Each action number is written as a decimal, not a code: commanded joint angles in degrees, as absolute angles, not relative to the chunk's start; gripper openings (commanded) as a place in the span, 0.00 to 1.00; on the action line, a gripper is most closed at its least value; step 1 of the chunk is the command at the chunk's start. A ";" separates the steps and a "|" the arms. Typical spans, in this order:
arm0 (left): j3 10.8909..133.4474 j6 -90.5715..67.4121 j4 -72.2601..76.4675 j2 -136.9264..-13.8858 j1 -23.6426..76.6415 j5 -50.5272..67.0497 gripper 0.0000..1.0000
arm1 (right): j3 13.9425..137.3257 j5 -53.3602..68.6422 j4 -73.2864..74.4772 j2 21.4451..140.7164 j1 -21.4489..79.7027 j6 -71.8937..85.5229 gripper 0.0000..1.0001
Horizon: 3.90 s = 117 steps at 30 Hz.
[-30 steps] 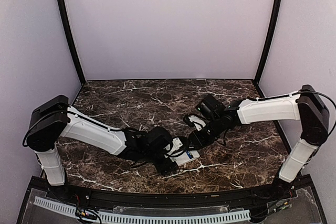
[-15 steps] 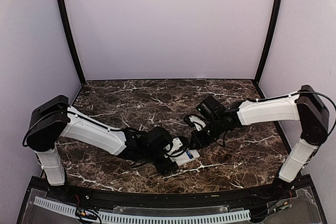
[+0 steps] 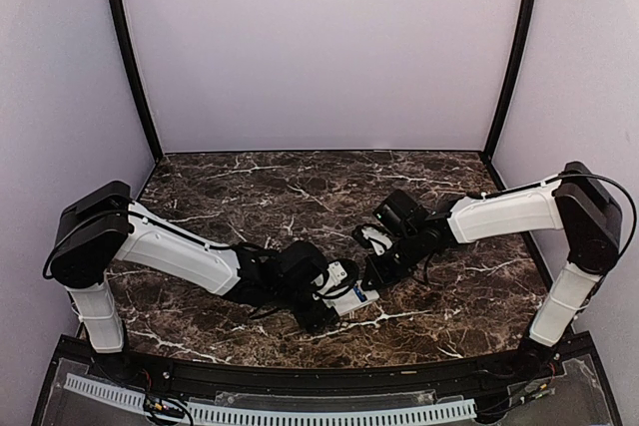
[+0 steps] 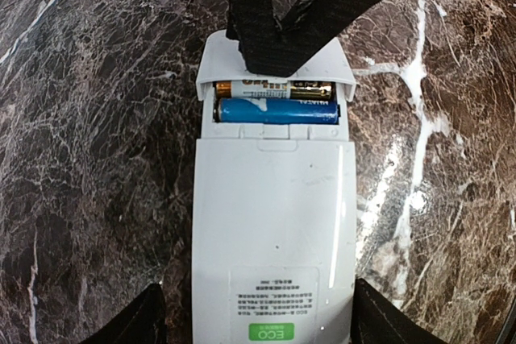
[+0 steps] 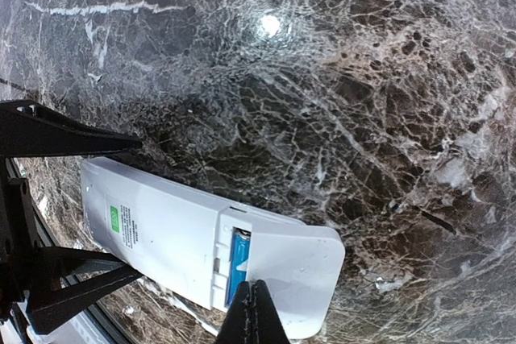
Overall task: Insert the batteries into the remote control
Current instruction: Load the battery cover onto the remote control without the battery cover.
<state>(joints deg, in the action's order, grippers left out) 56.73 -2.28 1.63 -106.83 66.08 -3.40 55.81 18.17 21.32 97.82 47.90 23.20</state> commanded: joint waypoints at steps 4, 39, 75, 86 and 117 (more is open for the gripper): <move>53.79 -1.32 -5.27 -108.92 65.65 -4.22 0.76 | 54.67 18.12 19.69 98.64 47.53 23.91 0.00; 52.80 -0.99 -4.36 -109.29 65.64 -4.23 0.76 | 50.67 20.28 20.45 96.42 48.82 21.33 0.00; 52.20 1.42 -0.90 -104.40 65.65 -1.83 0.77 | 56.90 15.12 27.18 91.41 46.45 25.81 0.00; 46.96 1.05 2.78 -90.42 65.65 -1.73 0.93 | 55.68 5.31 33.88 92.02 44.83 29.06 0.00; 44.69 -8.09 -3.96 -98.07 65.74 -0.24 0.00 | 59.77 -2.48 36.52 103.20 52.45 31.55 0.00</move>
